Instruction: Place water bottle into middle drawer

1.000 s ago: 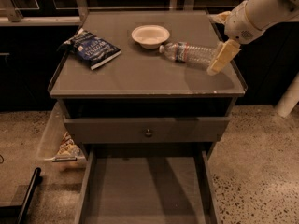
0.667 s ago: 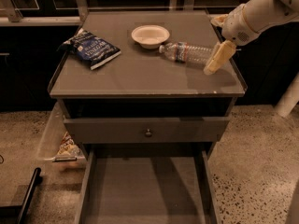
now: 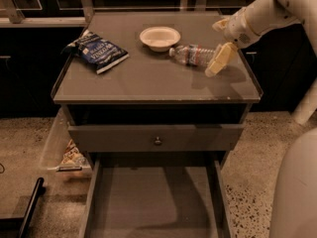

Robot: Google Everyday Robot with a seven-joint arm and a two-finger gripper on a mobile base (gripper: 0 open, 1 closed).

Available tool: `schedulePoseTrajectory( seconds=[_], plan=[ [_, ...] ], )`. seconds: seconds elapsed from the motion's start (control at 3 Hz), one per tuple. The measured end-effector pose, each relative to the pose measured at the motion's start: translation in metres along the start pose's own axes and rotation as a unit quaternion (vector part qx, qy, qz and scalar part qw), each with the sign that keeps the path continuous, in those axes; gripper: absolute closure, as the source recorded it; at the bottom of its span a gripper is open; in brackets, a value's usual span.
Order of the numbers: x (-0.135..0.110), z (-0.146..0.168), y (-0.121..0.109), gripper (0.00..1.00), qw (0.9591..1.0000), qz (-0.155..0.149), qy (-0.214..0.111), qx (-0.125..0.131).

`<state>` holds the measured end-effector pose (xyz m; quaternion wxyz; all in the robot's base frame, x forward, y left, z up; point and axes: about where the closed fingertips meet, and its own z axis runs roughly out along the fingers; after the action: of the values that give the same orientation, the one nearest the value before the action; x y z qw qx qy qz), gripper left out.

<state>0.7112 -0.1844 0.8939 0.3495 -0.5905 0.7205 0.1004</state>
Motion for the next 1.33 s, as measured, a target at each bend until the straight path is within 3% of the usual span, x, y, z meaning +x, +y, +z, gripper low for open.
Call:
schedulePoseTrajectory(
  seconds=[0.67,1.0,1.33],
  plan=[
    [0.021,0.037,-0.010,0.00,0.9988,0.041,0.010,-0.025],
    [0.021,0.038,-0.010,0.00,0.9988,0.042,0.010,-0.025],
    [0.021,0.038,-0.010,0.18,0.9988,0.042,0.010,-0.025]
  ],
)
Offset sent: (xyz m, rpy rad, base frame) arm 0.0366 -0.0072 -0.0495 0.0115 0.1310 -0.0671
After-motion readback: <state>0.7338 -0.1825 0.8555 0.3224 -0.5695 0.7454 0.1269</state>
